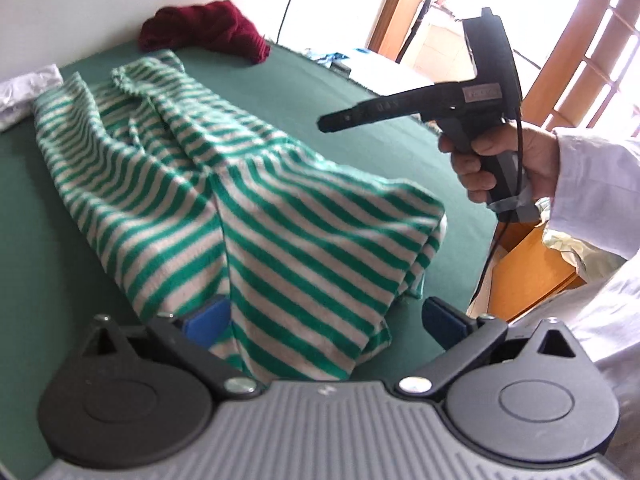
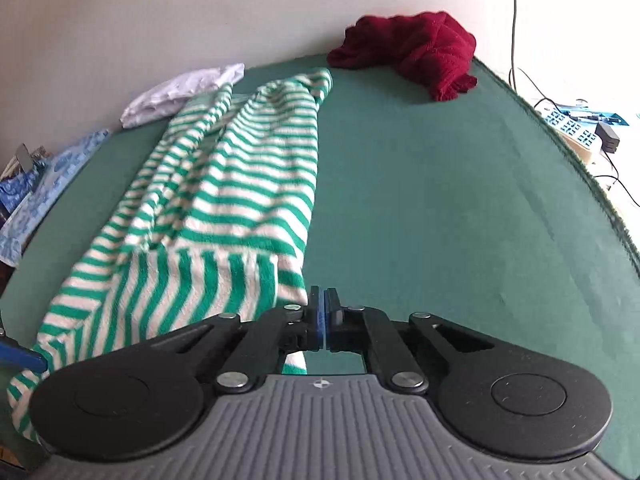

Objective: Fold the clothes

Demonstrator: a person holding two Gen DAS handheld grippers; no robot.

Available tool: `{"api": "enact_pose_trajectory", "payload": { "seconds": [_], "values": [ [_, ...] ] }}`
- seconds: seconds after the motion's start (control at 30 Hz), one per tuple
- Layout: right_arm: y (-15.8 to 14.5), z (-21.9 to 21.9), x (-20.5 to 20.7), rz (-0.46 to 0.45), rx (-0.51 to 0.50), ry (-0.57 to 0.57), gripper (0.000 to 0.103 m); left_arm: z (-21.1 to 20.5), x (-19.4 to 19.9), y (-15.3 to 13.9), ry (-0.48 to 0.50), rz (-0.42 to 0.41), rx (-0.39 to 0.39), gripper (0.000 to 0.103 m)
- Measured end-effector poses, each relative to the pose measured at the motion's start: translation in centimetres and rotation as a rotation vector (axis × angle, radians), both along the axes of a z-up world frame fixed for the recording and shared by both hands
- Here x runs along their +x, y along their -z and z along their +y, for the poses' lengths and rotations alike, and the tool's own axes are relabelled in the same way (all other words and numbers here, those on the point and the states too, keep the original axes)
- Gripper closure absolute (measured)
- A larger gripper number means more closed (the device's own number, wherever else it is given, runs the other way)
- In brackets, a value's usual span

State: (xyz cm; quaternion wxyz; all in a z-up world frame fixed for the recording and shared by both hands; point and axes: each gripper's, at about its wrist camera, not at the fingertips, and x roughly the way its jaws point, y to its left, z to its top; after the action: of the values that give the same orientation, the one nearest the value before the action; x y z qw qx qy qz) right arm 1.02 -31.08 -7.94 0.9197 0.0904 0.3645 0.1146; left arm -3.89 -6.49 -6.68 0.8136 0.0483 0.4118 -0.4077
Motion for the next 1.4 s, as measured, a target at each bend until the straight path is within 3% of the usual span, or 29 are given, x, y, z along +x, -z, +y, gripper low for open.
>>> {"api": "enact_pose_trajectory", "payload": {
  "seconds": [0.07, 0.13, 0.27, 0.37, 0.6, 0.63, 0.73, 0.8, 0.9, 1.03, 1.1, 1.13, 1.27, 1.33, 1.37, 1.4],
  "values": [
    [-2.4, 0.2, 1.7, -0.055, 0.09, -0.051, 0.073, -0.3, 1.0, -1.4, 0.016, -0.05, -0.025, 0.001],
    [-3.8, 1.9, 5.5, -0.033, 0.089, -0.126, 0.061, -2.2, 2.5, -1.3, 0.014, -0.082, 0.006, 0.001],
    [-4.9, 5.8, 13.3, 0.022, 0.069, -0.235, 0.061, -5.3, 5.4, 1.9, -0.014, -0.057, 0.065, 0.012],
    [-3.8, 8.5, 18.5, 0.075, 0.088, -0.301, 0.061, -6.4, 5.9, 3.2, -0.026, -0.03, 0.043, 0.002],
    [1.0, 14.5, 27.2, 0.079, 0.008, -0.326, 0.059, -7.2, 4.3, 3.8, -0.04, -0.11, 0.087, 0.002],
    [1.8, 15.1, 28.5, 0.095, 0.004, -0.327, 0.061, -7.3, 4.1, 3.8, -0.047, -0.116, 0.092, 0.002],
    [2.7, 15.6, 30.9, 0.078, -0.012, -0.29, 0.099, -7.8, 3.1, 4.0, -0.068, -0.164, 0.121, 0.001],
    [3.0, 15.7, 32.5, 0.045, -0.02, -0.259, 0.099, -7.6, 2.9, 4.0, -0.087, -0.158, 0.112, 0.001],
    [3.1, 15.1, 32.8, 0.024, -0.025, -0.251, 0.094, -7.5, 2.6, 3.8, -0.096, -0.162, 0.113, 0.001],
    [2.3, 13.2, 31.9, -0.025, 0.002, -0.196, 0.066, -7.2, 2.1, 3.7, -0.1, -0.17, 0.104, 0.001],
    [1.4, 12.5, 30.4, -0.081, 0.007, -0.153, 0.066, -7.2, 2.0, 3.6, -0.102, -0.171, 0.102, 0.001],
    [1.1, 12.6, 30.0, -0.091, 0.031, -0.2, 0.066, -7.2, 2.0, 3.6, -0.102, -0.172, 0.101, 0.001],
    [1.7, 14.8, 30.2, -0.009, 0.146, -0.425, 0.065, -7.1, 1.8, 3.5, -0.106, -0.174, 0.101, 0.001],
    [2.7, 15.3, 31.2, 0.024, 0.114, -0.394, 0.066, -7.1, 1.8, 3.4, -0.108, -0.175, 0.103, 0.001],
    [3.2, 15.3, 31.7, 0.029, 0.071, -0.347, 0.079, -7.1, 1.8, 3.4, -0.109, -0.175, 0.103, 0.001],
    [3.1, 14.3, 31.9, 0.036, 0.116, -0.323, 0.092, -7.1, 1.8, 3.4, -0.11, -0.175, 0.103, 0.001]
  ]
}}
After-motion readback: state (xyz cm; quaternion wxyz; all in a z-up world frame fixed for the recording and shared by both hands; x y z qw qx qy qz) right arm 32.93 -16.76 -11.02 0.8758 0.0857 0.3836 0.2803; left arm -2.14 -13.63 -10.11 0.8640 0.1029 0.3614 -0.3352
